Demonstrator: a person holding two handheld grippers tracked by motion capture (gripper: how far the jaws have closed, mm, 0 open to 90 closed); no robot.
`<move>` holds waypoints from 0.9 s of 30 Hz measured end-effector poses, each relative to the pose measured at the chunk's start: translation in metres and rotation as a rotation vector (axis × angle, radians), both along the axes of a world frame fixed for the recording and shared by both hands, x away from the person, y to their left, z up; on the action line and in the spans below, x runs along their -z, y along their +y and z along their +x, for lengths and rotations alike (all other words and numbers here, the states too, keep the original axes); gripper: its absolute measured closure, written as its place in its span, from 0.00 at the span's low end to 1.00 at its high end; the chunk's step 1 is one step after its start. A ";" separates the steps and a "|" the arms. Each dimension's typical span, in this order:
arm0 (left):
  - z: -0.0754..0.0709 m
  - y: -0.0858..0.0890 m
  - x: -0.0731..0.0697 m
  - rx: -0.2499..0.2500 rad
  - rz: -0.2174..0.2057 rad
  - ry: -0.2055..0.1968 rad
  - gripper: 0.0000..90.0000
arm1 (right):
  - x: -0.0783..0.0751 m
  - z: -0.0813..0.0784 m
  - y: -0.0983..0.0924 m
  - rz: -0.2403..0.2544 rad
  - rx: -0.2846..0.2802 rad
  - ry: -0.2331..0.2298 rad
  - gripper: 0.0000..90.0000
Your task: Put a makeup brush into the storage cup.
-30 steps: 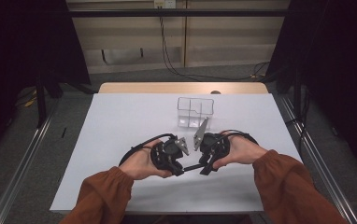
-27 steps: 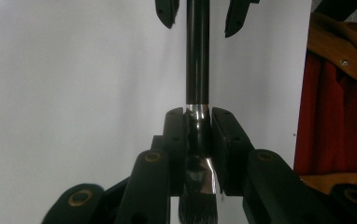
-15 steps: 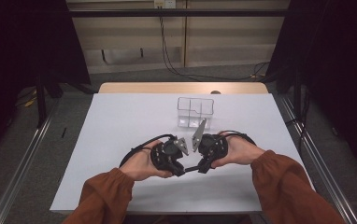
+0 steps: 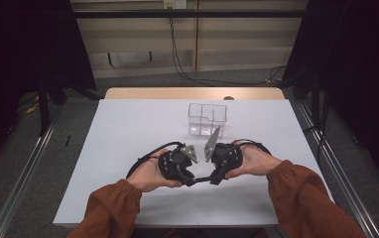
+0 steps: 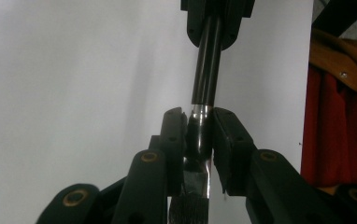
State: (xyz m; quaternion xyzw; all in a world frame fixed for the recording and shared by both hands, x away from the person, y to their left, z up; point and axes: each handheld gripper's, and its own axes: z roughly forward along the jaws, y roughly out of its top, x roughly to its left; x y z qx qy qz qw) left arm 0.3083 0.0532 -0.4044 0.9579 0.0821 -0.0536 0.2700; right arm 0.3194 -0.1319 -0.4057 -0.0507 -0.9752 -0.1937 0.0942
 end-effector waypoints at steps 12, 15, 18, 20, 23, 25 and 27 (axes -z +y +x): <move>0.001 0.009 0.001 -0.090 -0.040 -0.050 0.45 | 0.004 0.004 -0.013 0.025 0.051 0.000 0.89; 0.000 0.012 0.001 -0.118 -0.047 -0.067 0.36 | 0.004 0.003 -0.014 0.022 0.054 0.001 0.89; 0.003 0.018 0.003 -0.159 -0.079 -0.070 0.27 | 0.003 0.003 -0.016 0.036 0.064 -0.003 0.89; 0.004 0.023 0.003 -0.192 -0.094 -0.089 0.22 | 0.002 0.001 -0.016 0.031 0.071 -0.011 0.89; 0.005 0.030 0.003 -0.219 -0.122 -0.091 0.17 | 0.001 0.001 -0.018 0.026 0.081 -0.014 0.89; 0.005 0.035 0.003 -0.240 -0.134 -0.101 0.14 | 0.002 0.001 -0.021 0.027 0.094 -0.012 0.89; 0.005 0.039 0.004 -0.246 -0.133 -0.102 0.11 | 0.002 0.001 -0.024 0.034 0.098 -0.009 0.89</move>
